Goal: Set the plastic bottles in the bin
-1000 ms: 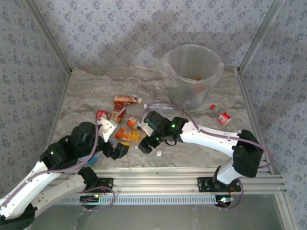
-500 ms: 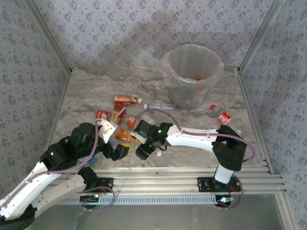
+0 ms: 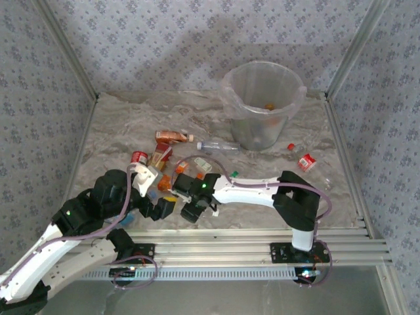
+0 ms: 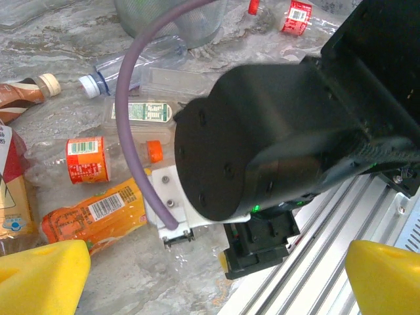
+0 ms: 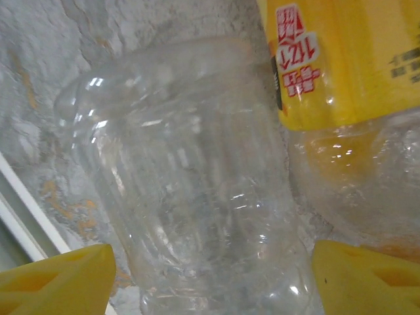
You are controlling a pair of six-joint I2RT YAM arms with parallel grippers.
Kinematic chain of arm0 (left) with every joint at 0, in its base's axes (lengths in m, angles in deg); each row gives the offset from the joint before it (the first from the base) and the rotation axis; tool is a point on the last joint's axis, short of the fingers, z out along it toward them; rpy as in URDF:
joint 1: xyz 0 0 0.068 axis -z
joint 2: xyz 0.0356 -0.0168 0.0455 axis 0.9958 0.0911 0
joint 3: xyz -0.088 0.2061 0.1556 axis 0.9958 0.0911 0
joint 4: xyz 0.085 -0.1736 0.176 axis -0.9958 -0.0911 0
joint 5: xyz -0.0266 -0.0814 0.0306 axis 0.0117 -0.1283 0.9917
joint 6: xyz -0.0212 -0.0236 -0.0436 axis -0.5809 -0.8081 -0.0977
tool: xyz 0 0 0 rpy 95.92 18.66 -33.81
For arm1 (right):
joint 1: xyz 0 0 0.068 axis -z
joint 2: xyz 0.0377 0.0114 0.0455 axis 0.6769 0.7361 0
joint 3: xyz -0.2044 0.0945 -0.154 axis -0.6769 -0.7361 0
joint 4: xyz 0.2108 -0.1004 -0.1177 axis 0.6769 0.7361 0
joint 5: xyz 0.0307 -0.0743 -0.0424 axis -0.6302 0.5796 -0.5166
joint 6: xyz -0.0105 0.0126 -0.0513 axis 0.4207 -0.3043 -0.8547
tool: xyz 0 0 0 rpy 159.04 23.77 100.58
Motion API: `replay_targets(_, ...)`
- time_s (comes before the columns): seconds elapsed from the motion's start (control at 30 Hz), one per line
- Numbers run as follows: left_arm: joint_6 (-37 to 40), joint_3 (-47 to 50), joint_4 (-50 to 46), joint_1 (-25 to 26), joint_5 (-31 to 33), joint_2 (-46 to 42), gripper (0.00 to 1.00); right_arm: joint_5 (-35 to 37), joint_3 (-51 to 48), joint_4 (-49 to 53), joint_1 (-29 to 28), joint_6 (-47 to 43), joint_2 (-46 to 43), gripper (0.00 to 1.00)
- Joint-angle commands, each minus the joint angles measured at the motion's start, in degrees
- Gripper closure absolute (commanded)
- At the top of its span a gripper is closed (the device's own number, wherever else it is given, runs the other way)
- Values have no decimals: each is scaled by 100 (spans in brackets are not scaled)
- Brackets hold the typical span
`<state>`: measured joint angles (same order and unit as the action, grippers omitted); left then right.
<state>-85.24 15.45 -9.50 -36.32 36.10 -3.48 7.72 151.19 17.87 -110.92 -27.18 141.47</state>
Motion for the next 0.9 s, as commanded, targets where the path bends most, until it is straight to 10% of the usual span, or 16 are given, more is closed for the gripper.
replay_targets(0.0, -26, 0, 95, 16, 91, -31, 0, 424, 223, 355, -73, -84, 195, 20)
replay_targets(0.87, -52, -65, 278, -22, 17, -81, 0, -140, -496, -292, 121, 462, -487, 43)
